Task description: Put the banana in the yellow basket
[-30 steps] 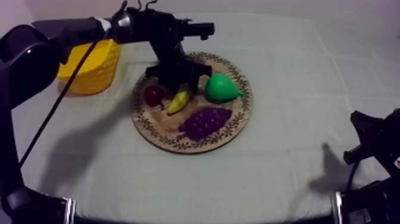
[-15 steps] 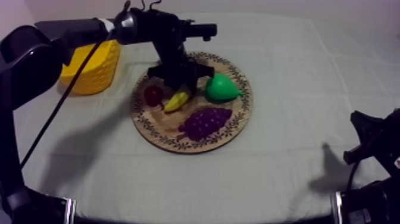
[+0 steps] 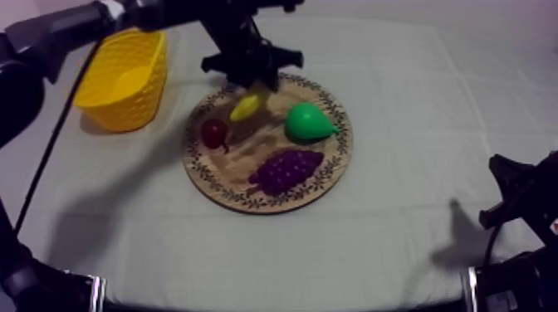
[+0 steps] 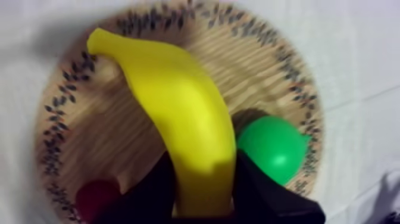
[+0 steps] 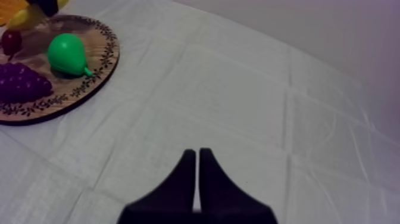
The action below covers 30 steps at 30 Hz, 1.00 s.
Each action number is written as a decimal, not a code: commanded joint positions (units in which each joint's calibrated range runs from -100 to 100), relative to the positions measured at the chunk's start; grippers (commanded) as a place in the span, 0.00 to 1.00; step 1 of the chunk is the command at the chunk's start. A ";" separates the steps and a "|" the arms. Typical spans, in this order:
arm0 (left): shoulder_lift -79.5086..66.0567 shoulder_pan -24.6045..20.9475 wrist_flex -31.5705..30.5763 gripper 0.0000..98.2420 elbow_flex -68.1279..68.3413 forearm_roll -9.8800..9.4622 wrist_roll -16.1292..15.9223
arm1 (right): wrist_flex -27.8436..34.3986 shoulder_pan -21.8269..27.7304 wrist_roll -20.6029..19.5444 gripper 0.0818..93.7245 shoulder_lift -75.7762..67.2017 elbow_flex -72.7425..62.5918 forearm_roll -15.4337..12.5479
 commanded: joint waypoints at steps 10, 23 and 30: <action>-25.38 -6.38 0.95 0.32 6.12 -2.70 -1.05 | 0.00 -0.02 -0.01 0.00 -0.03 0.02 -0.01; -40.87 -20.13 -2.21 0.32 20.57 -5.01 -6.13 | 0.00 -0.02 -0.02 0.00 -0.03 0.02 -0.01; -34.53 -23.48 -5.80 0.32 22.93 -5.48 -8.26 | 0.00 -0.02 0.00 0.00 -0.03 0.02 -0.01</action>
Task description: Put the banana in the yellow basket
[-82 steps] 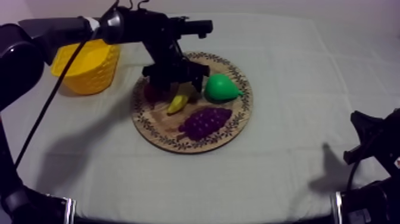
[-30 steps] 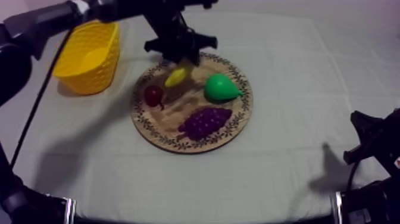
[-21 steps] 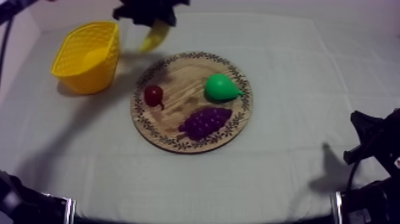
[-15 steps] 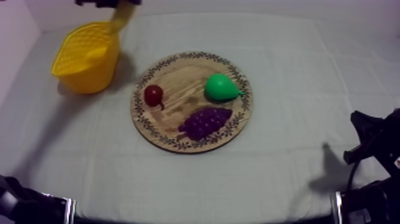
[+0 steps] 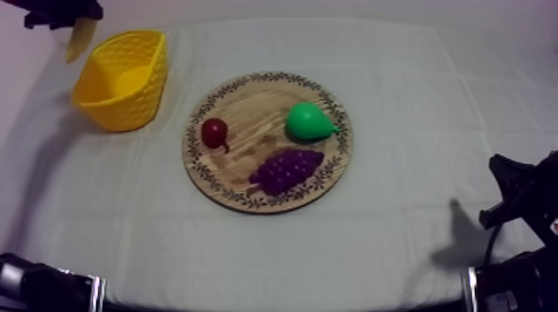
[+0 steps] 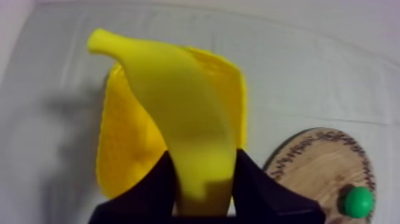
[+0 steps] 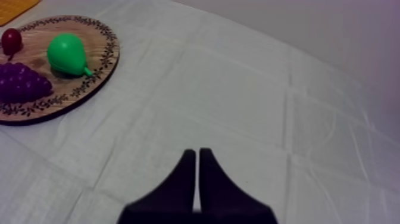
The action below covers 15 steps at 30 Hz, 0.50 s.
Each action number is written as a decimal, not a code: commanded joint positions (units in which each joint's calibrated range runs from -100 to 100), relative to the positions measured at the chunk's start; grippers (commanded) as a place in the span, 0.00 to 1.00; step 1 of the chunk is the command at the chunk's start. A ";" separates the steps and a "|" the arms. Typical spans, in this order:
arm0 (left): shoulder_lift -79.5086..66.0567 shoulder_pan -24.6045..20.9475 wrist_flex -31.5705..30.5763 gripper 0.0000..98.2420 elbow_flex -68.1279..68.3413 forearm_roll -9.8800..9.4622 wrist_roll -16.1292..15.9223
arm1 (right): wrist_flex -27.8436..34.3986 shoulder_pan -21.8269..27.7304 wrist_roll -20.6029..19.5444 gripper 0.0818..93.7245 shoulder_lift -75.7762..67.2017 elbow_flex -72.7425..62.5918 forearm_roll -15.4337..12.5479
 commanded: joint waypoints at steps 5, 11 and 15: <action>8.42 -1.40 -3.41 0.32 -0.40 0.09 -1.00 | 0.00 -0.02 -0.03 0.00 -0.03 0.02 -0.01; 13.96 -1.83 -6.72 0.32 -0.67 0.69 -1.49 | 0.00 -0.02 -0.01 0.00 -0.03 0.02 -0.01; 17.15 -1.96 -8.16 0.32 -1.46 1.41 -1.86 | 0.00 -0.02 -0.02 0.00 -0.03 0.02 -0.01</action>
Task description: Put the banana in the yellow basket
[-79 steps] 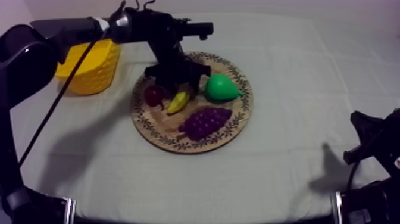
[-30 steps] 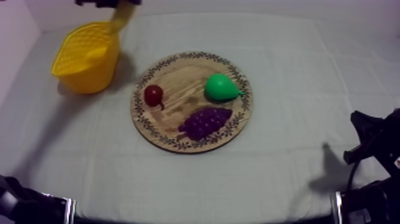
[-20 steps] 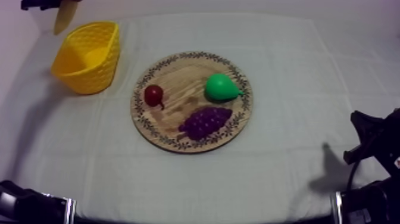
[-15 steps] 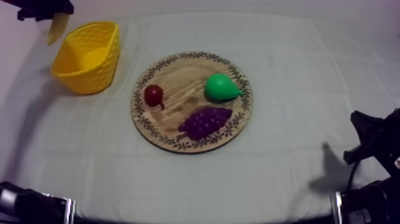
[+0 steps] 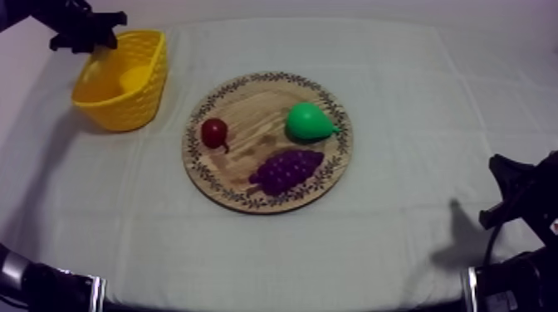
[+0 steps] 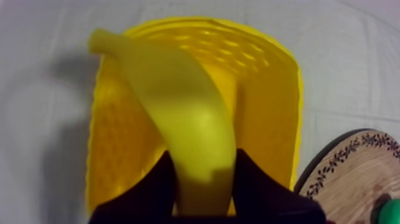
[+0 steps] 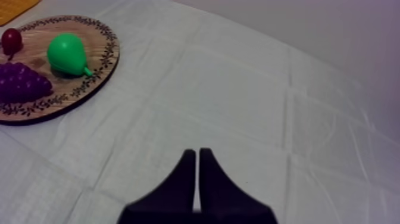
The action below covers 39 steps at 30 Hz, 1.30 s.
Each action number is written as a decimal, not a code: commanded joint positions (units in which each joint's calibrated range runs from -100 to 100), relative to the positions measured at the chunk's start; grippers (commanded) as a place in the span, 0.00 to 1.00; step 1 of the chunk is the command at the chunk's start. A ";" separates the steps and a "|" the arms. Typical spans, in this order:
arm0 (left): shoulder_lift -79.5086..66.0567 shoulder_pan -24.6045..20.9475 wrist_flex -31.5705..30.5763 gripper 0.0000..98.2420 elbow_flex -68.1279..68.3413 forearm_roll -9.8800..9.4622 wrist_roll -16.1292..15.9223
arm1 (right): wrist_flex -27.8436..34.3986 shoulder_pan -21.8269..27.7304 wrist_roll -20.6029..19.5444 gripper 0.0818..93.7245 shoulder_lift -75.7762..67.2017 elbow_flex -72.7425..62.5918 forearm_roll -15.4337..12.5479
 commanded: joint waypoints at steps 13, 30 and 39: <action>10.35 -0.20 -5.18 0.33 0.95 2.67 -1.56 | 0.00 -0.02 -0.03 0.00 -0.03 0.02 -0.01; 13.42 -1.34 -7.80 0.47 2.24 5.92 -4.00 | 0.00 -0.02 -0.04 0.00 -0.03 0.02 -0.01; 13.40 -1.37 -8.26 0.50 2.15 6.48 -4.75 | 0.00 -0.02 -0.03 0.00 -0.03 0.02 -0.01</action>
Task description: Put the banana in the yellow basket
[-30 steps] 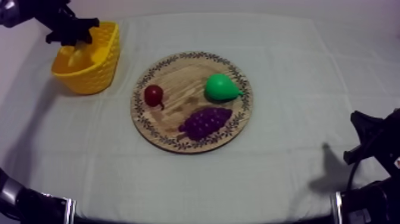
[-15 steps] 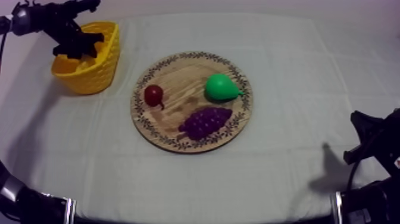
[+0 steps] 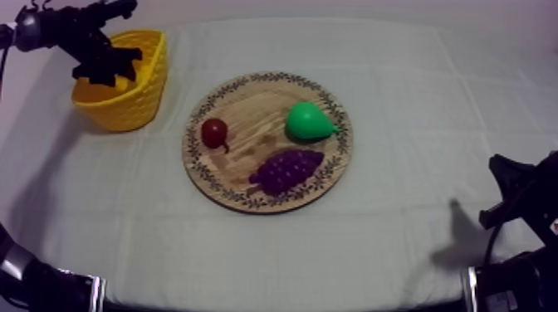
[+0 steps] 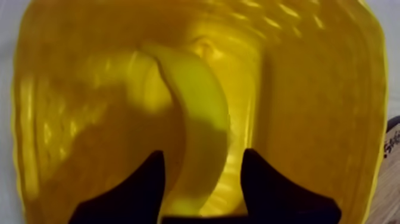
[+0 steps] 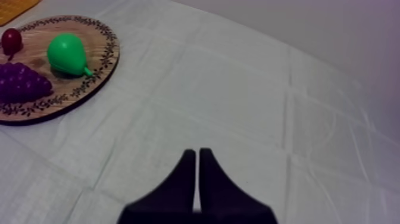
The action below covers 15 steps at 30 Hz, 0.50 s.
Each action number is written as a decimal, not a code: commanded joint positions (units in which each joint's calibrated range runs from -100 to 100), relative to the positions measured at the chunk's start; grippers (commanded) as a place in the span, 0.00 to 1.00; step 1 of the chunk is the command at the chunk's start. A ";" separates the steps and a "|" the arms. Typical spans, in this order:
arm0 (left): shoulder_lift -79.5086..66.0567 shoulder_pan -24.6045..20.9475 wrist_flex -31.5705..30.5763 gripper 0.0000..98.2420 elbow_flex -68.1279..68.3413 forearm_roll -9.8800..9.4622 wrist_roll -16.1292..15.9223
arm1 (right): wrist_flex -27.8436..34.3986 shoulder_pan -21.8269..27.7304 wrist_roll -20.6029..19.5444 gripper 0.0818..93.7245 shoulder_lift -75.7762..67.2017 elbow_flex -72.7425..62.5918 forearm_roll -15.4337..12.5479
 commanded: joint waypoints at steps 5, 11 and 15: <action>-1.53 0.84 -0.27 0.34 -0.28 -0.98 0.92 | -0.02 -0.02 0.01 0.00 -0.03 0.02 -0.01; -5.55 1.79 -2.01 0.12 0.45 -1.64 1.83 | -0.02 -0.02 0.01 0.00 -0.03 0.02 -0.01; -11.14 2.19 -5.10 0.04 3.34 -1.71 1.94 | -0.02 -0.02 0.01 0.00 -0.03 0.02 -0.01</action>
